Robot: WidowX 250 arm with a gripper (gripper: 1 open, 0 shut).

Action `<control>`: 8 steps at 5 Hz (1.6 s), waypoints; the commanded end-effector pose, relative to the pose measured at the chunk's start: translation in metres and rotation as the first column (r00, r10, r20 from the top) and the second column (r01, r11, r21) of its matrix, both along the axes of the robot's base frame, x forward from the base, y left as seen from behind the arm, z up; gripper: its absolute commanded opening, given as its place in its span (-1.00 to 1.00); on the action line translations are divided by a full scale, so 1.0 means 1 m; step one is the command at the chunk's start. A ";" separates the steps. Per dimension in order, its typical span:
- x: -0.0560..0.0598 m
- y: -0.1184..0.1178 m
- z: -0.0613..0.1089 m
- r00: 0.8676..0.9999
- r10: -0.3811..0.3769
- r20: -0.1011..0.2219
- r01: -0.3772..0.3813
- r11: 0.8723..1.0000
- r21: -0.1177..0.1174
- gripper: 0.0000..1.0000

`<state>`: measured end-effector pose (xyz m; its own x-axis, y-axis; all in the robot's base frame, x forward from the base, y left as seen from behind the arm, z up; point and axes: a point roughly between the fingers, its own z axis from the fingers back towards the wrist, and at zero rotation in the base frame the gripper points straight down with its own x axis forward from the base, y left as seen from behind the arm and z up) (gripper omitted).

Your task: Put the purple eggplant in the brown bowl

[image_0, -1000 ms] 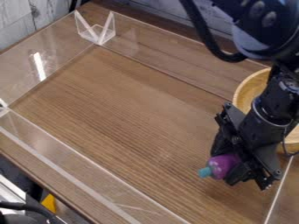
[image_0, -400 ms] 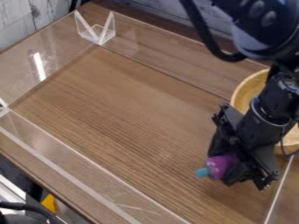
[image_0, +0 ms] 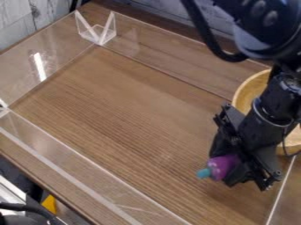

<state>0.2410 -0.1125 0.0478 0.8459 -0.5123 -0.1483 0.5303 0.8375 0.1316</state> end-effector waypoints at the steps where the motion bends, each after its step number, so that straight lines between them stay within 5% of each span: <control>1: 0.017 -0.005 0.018 0.997 0.019 0.069 -0.017 0.999 -0.037 -1.00; 4: 0.022 0.013 0.008 0.991 0.095 0.091 -0.092 0.995 -0.037 -1.00; 6: 0.037 0.023 -0.013 0.979 0.164 0.121 -0.161 0.986 -0.040 -1.00; 8: 0.066 0.023 0.001 0.970 0.194 0.144 -0.190 0.981 -0.045 -1.00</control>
